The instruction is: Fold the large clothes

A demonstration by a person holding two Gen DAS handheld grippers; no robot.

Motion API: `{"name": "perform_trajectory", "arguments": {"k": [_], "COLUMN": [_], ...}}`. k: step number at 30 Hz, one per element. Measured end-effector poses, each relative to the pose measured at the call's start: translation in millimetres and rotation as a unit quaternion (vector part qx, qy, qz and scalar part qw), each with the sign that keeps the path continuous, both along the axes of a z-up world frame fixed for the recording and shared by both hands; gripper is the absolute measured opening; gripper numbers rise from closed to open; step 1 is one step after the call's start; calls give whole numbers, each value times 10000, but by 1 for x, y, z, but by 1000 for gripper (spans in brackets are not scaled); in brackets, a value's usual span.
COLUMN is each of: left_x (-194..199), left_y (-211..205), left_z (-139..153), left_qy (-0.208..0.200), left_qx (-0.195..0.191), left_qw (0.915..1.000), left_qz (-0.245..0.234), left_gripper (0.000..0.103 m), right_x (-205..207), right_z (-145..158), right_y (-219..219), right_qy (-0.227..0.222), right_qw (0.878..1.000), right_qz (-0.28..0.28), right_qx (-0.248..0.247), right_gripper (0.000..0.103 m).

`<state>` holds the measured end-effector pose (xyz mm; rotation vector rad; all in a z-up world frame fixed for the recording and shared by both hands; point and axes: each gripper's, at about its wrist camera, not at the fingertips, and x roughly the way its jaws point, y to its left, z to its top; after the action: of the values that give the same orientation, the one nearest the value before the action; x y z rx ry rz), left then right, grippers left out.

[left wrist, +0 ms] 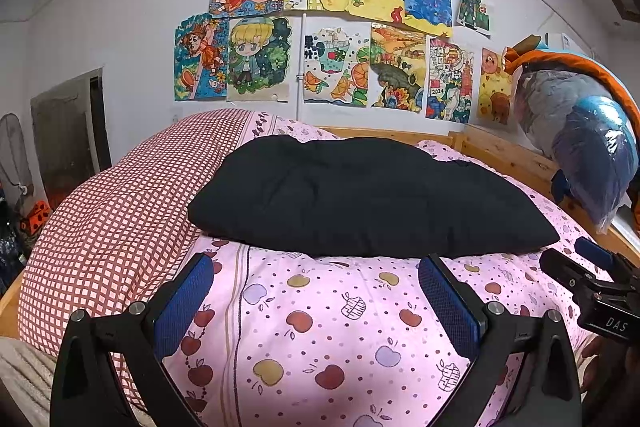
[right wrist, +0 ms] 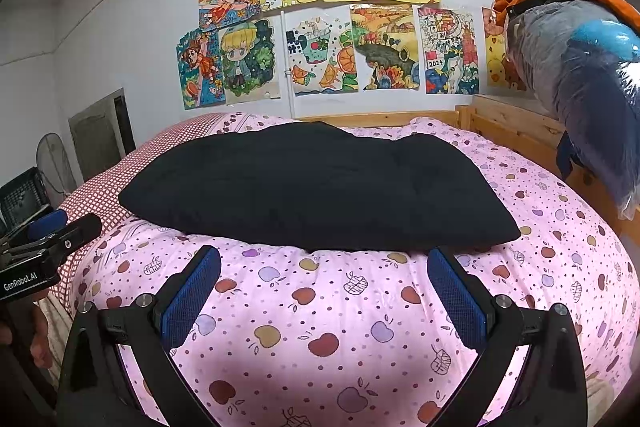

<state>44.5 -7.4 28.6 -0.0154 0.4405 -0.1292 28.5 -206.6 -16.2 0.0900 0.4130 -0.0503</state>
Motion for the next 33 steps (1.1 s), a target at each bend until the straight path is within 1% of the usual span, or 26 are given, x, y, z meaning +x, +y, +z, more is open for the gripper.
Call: {"name": "perform_trajectory", "arguments": {"k": [33], "left_x": [1], "left_y": [2], "left_z": [-4], "left_qy": [38], "left_qx": [33], "left_qw": [9999], "left_qz": [-103], "left_gripper": [103], "right_x": [1], "right_z": [-1], "right_y": [0], "right_qy": [45], "right_qw": [10000], "right_qz": [12], "right_qx": [13], "right_gripper": [101]}}
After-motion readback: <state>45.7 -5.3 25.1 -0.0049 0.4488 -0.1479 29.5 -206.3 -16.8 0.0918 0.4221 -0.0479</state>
